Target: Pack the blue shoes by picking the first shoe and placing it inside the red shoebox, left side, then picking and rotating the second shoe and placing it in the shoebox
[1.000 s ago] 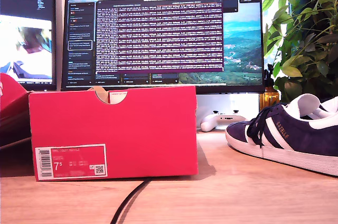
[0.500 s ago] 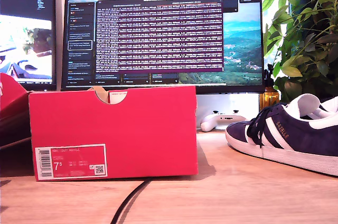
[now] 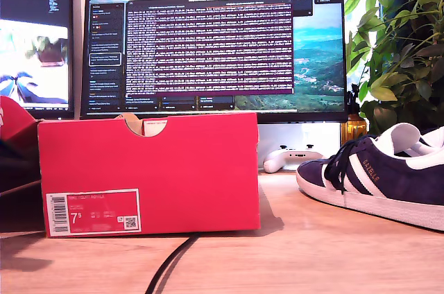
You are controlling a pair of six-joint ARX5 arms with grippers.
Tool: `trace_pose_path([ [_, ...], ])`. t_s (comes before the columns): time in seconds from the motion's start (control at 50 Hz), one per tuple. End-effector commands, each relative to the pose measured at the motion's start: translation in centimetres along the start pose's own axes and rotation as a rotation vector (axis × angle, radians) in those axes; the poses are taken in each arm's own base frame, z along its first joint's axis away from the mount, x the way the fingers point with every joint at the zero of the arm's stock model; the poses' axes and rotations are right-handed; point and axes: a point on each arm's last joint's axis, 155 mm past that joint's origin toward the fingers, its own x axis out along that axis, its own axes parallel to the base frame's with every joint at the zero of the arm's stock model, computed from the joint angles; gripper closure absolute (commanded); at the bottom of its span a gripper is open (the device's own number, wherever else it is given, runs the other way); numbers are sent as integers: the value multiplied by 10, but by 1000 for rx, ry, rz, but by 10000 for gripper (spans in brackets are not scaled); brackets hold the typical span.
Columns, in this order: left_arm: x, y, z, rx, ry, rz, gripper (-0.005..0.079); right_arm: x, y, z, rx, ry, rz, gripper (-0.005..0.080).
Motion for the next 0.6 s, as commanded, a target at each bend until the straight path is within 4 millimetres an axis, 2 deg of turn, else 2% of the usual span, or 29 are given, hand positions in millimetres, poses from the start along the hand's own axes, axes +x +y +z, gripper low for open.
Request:
trace_pose_path([
  [0.0, 2, -1, -9, -10, 18, -10, 763, -1, 0, -2, -15, 52, -3, 765],
  [0.18, 16, -8, -9, -5, 38, -33, 763, 2, 11, -16, -59, 225, 26, 763],
  [0.24, 19, -10, -9, -3, 40, -39, 763, 4, 18, -22, -90, 278, 47, 740],
  [0.3, 22, -10, -10, -3, 47, -38, 763, 8, 25, -28, -118, 331, 70, 675],
  [0.44, 23, -8, -12, -6, 59, -31, 763, 25, 44, -44, -178, 439, 127, 467],
  [0.58, 23, -8, -13, -1, 59, -30, 763, 43, 46, -65, -245, 531, 114, 378],
])
